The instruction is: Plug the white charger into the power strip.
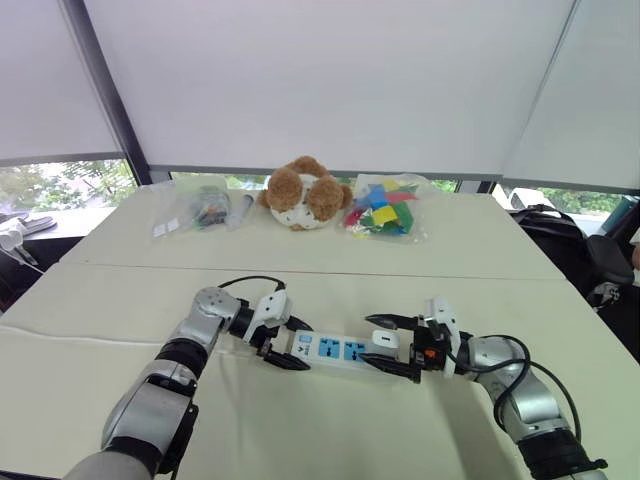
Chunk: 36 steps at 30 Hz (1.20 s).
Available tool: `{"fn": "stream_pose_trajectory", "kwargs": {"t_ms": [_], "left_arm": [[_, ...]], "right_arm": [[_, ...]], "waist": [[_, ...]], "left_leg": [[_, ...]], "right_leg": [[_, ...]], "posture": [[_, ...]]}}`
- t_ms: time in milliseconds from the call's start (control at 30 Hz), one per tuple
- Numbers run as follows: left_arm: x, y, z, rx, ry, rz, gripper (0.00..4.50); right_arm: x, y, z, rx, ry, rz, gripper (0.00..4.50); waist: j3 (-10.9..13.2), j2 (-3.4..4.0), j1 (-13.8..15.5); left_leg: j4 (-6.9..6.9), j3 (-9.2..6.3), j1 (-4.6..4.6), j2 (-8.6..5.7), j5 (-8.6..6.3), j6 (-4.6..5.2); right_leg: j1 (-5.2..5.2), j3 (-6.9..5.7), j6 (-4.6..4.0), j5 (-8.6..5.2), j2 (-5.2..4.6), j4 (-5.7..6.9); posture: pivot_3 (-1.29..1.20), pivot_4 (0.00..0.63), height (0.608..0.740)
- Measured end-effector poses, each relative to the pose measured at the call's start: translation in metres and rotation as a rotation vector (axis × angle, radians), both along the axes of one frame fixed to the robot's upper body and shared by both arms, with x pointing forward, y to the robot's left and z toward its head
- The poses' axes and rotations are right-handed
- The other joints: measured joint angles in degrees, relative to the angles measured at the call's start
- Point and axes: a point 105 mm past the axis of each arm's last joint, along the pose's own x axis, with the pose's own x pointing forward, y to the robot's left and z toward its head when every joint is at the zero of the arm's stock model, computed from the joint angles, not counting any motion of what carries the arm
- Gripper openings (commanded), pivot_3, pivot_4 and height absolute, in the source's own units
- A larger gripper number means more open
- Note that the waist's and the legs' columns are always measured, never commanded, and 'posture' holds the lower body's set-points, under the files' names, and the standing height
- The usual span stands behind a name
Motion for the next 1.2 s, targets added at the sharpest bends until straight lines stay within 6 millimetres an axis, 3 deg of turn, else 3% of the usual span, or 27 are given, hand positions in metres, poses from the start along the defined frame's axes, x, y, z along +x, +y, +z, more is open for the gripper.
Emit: {"fn": "stream_pose_trajectory", "kwargs": {"t_ms": [100,233,900,1133,1200], "left_arm": [[0.000,-0.001,0.000,-0.001,0.001,0.000,3.01],[0.000,-0.001,-0.001,-0.002,0.001,-0.001,3.01],[0.000,-0.001,-0.003,0.008,-0.012,0.002,3.01],[0.000,0.002,-0.006,0.008,0.000,0.023,3.01],[0.000,0.002,-0.006,0.009,0.002,0.025,3.01]], "right_arm": [[0.001,-0.001,-0.001,0.001,0.013,-0.014,2.86],[0.003,-0.003,0.001,0.005,0.008,-0.029,0.92],[0.015,-0.002,-0.008,-0.066,0.091,0.103,0.88],[0.022,0.000,-0.012,-0.047,0.120,0.124,0.88],[0.023,-0.001,-0.013,-0.053,0.123,0.122,1.92]], "waist": [[0.00,0.00,-0.02],[0.00,0.00,0.00],[-0.06,-0.12,-0.24],[-0.18,-0.30,-0.72],[-0.17,-0.31,-0.71]], "left_leg": [[0.00,0.00,-0.01,0.00,0.00,0.00],[0.00,0.00,-0.01,-0.02,0.00,0.00],[0.05,-0.05,0.13,-0.04,0.00,0.00],[0.01,-0.02,0.61,-0.01,0.00,0.00],[-0.01,0.00,0.73,-0.01,0.00,0.00]], "right_leg": [[-0.01,0.00,0.03,0.01,0.00,0.00],[-0.01,0.00,0.03,0.02,0.00,0.00],[0.18,0.01,0.03,0.01,-0.01,-0.01],[0.59,0.05,-0.04,-0.02,-0.01,-0.01],[0.68,0.07,-0.04,-0.02,-0.01,-0.02]], "posture": [[0.00,0.150,0.739],[0.00,0.150,0.739],[0.00,0.150,0.739],[0.00,0.150,0.739],[0.00,0.150,0.739]]}}
